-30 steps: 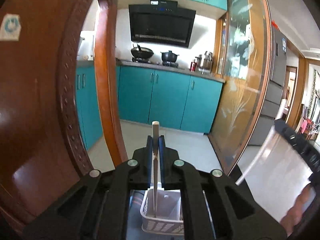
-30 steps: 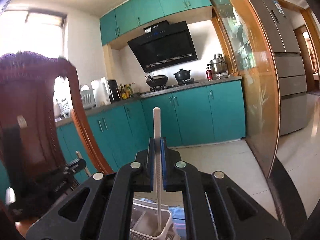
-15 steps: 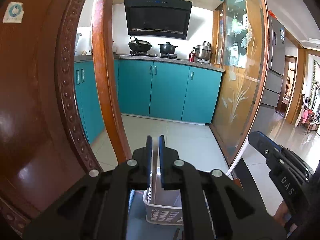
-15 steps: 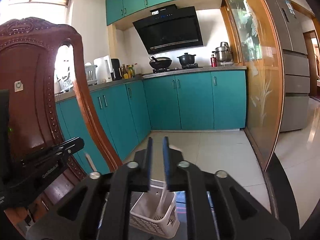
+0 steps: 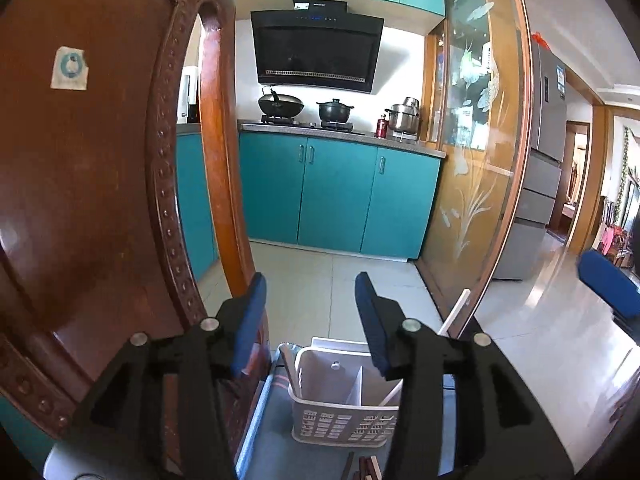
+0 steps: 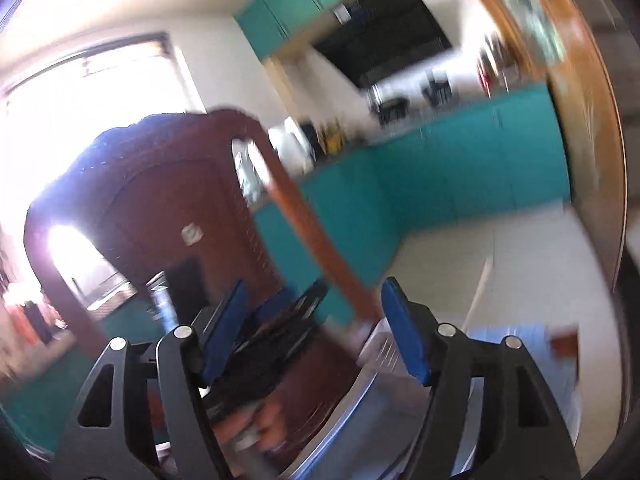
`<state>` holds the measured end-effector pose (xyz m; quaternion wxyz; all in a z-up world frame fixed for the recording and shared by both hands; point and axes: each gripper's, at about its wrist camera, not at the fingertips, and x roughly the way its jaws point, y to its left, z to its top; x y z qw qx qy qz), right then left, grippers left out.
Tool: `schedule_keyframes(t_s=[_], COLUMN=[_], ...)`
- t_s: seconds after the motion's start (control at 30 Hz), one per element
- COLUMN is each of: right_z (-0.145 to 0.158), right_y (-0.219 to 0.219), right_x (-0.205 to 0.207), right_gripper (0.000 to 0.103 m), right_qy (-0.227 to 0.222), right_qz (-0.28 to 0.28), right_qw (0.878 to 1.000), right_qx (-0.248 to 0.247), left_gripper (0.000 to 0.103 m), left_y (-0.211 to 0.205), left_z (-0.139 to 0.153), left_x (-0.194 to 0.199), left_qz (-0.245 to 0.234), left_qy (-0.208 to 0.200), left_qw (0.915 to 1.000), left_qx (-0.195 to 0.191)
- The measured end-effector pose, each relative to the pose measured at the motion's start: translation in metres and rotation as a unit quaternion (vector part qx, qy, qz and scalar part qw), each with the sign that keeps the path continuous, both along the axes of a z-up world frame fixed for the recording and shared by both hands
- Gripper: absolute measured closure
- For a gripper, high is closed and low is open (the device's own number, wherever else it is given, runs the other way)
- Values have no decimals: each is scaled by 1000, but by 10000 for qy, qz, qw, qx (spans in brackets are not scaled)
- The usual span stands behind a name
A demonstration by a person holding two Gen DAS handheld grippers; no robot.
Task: Organize utensils
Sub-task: 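Open both tools to release the chopsticks inside the basket, then withdraw both tools from the basket back toward the remaining chopsticks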
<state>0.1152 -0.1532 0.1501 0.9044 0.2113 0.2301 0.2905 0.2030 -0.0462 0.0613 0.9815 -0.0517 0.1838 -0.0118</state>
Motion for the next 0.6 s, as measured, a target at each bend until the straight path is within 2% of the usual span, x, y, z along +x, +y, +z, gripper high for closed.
schedule_keyframes(t_s=[0.07, 0.23, 0.3, 0.37, 0.43, 0.5, 0.6], right_z=[4, 18, 12, 7, 12, 17, 18], right_y=[2, 7, 1, -10, -15, -19, -23], right_x=[-15, -48, -39, -30, -33, -38, -39], right_gripper=[35, 35, 32, 32, 32, 32, 32], right_qy=[408, 163, 399, 760, 630, 466, 468], right_qz=[61, -22, -172, -64, -37, -247, -475], right_qw=[9991, 9997, 9990, 9968, 9975, 9981, 9973], right_qx=[58, -169, -106, 222, 324, 323, 322], left_gripper=[55, 50, 49, 49, 49, 49, 48], left_y=[0, 0, -3, -6, -10, -13, -14], left_z=[0, -1, -1, -3, -6, -8, -8], left_x=[-2, -3, -2, 0, 1, 1, 2], left_qz=[-25, -66, -72, -84, -148, -149, -182], left_qy=[11, 43, 50, 65, 97, 90, 98], left_qw=[10000, 9999, 9999, 9999, 9998, 9998, 9998], left_qx=[-23, -79, -68, -37, 2, 56, 31])
